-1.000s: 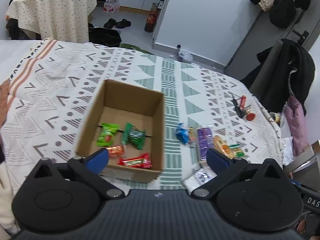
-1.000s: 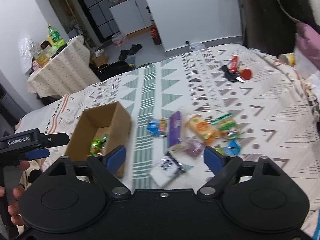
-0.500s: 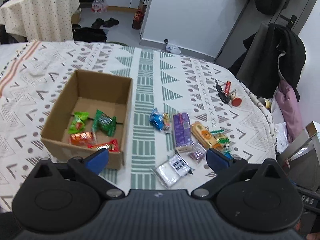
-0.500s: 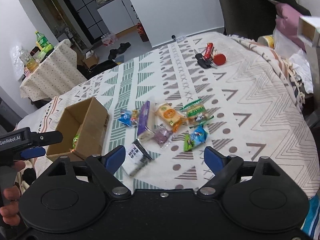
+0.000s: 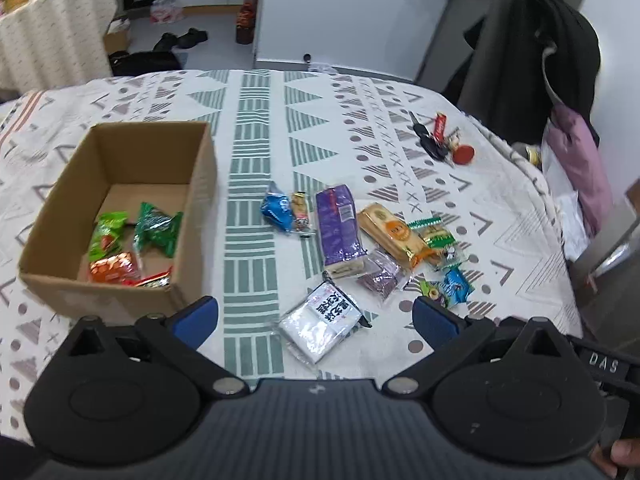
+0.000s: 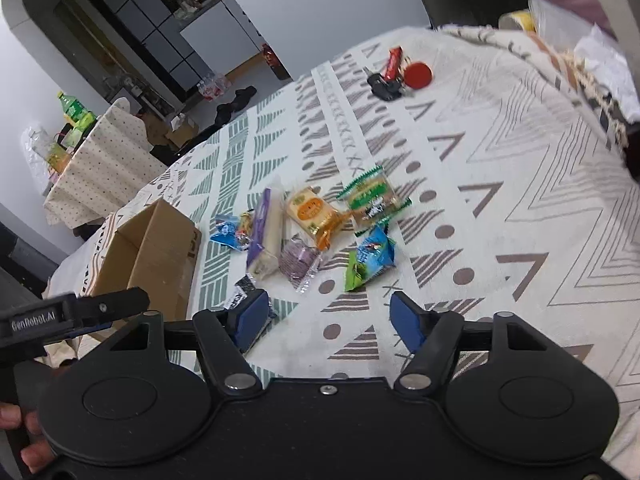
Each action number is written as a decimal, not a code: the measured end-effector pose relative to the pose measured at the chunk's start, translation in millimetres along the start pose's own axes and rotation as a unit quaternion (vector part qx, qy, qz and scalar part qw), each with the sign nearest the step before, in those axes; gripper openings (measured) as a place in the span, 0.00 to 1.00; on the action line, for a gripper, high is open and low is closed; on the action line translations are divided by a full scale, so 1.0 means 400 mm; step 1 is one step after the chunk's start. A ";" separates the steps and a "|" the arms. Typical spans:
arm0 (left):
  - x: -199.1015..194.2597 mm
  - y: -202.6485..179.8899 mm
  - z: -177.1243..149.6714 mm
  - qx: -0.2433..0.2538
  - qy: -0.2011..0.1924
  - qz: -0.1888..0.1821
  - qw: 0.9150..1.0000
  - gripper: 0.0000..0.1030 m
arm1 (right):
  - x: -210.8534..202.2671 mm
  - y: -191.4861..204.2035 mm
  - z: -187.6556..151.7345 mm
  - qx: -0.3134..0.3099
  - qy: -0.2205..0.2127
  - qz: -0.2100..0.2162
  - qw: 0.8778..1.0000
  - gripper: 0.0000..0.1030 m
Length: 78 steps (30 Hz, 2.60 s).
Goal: Organize snacks
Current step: 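Grasp the white black-text packet with the left gripper while the right grasps the blue packet, then carry both packets over the cardboard box and lower them inside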
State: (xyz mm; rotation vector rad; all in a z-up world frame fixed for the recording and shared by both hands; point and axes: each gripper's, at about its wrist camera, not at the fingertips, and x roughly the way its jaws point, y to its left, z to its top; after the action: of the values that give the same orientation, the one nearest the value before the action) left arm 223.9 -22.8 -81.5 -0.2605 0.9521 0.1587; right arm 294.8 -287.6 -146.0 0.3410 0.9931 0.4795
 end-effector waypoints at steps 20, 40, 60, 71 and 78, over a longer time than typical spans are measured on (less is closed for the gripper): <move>0.278 -0.059 -0.053 0.056 0.050 0.007 0.997 0.98 | 0.199 -0.045 0.066 -0.030 0.053 0.012 0.998 0.57; 0.289 -0.058 -0.057 0.030 0.067 0.013 0.997 0.45 | 0.247 -0.061 0.065 -0.034 0.073 0.009 0.997 0.24; 0.083 0.021 -0.050 -0.028 0.001 -0.024 0.999 0.44 | 0.138 0.127 0.044 -0.077 0.012 0.054 0.995 0.24; -0.030 0.129 0.020 -0.036 -0.042 -0.011 0.998 0.43 | 0.131 0.292 0.016 -0.119 -0.007 0.099 0.988 0.24; -0.082 0.227 0.054 -0.061 -0.054 0.004 0.997 0.43 | 0.125 0.383 0.006 -0.133 -0.024 0.114 0.984 0.24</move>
State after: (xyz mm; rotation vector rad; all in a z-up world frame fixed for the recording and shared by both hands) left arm 199.6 69.7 -56.2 -0.3566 0.8371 0.2356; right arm 284.9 -131.5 -106.5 0.2258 0.8335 0.7992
